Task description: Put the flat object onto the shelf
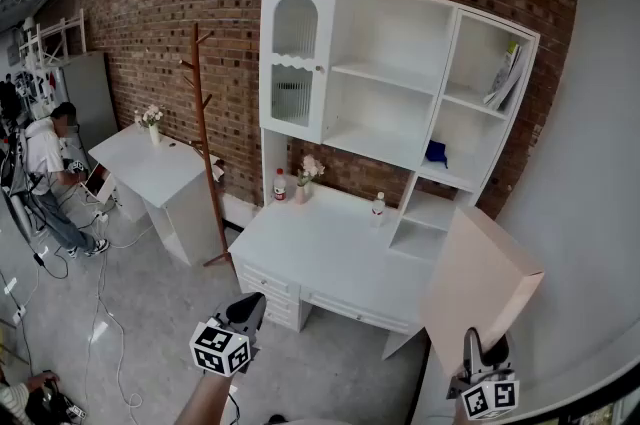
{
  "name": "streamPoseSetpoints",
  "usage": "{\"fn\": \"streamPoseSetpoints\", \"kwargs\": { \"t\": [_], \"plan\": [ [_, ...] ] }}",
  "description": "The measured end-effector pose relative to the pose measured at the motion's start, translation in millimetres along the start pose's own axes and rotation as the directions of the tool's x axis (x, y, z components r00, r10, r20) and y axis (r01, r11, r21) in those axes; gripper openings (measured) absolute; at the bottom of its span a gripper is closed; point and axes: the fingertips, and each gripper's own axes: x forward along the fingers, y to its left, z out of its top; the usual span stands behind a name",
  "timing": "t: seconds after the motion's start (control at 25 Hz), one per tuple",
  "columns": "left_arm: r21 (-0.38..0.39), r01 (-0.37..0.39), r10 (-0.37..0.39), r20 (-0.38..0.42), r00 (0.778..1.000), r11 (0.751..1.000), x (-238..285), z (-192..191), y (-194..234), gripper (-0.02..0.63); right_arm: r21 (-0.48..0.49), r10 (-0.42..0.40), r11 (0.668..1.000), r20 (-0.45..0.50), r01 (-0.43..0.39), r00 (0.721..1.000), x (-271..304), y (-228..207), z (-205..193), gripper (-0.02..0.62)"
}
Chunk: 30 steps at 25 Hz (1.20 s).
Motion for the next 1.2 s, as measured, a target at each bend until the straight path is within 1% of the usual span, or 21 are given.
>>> {"fn": "streamPoseSetpoints", "kwargs": {
  "t": [0.6,0.84,1.2],
  "plan": [
    [-0.004,0.004,-0.004,-0.001,1.0,1.0,-4,-1,3,0.034,-0.006,-0.001,1.0,0.006,0.001,1.0,-3,5,3,0.29],
    [-0.002,0.012,-0.012,-0.003,1.0,1.0,-7,0,5,0.034,0.014,-0.012,1.0,0.007,0.012,1.0,-2,7,4,0.29],
    [-0.009,0.036,-0.036,-0.009,0.999,0.999,-9,-2,15,0.034,-0.022,-0.017,1.0,0.02,0.017,1.0,7,29,4,0.29]
  ]
}}
